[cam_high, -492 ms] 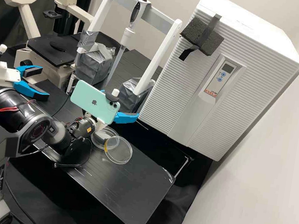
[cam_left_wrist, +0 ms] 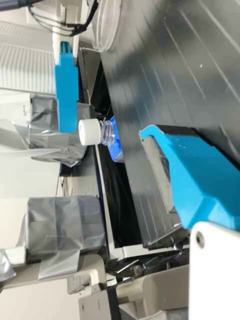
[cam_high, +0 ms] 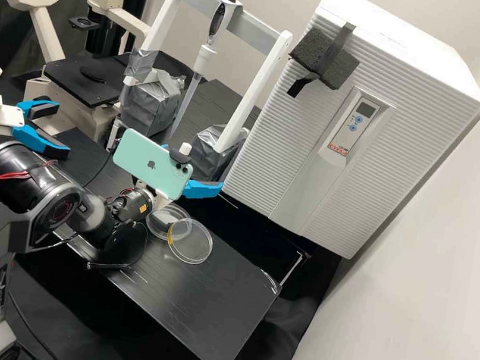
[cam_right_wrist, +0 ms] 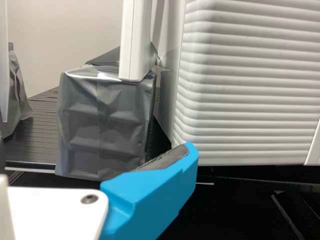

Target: Open the bottle

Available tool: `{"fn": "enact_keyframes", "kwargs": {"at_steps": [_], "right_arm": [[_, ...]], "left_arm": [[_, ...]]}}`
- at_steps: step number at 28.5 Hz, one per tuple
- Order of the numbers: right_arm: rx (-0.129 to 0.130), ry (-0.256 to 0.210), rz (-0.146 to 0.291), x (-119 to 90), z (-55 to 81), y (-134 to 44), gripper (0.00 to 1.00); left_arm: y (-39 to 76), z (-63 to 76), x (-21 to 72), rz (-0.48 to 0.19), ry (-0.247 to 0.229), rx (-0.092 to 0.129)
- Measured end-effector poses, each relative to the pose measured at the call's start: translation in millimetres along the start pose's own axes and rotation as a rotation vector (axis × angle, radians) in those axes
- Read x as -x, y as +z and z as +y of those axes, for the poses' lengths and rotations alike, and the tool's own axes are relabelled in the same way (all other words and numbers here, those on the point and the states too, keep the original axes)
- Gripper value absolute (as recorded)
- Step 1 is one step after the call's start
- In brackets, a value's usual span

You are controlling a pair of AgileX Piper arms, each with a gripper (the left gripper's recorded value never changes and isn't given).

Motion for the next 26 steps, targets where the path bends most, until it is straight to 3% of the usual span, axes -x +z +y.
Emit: {"fn": "enact_keyframes", "kwargs": {"at_steps": [8, 10, 16, 21, 26], "right_arm": [[0.003, -0.002, 0.005, 2, 0.3, -0.9, 1.00], [-0.010, 0.001, 0.021, 10, 3.7, -4.9, 1.00], [-0.035, 0.049, 0.143, 33, 14.3, -28.3, 1.00], [-0.034, 0.021, 0.218, 38, 3.0, -44.4, 1.00], [0.012, -0.044, 0.226, 36, -18.5, -49.2, 1.00]], "left_arm": [[0.0, 0.0, 0.0, 0.000, 0.000, 0.000], [0.0, 0.5, -0.4, 0.000, 0.002, 0.000], [0.7, 0.8, -0.9, -0.003, 0.003, -0.001], [2.3, 1.5, -2.0, -0.010, 0.006, -0.002], [2.2, 2.0, -3.0, -0.010, 0.008, -0.003]]}}
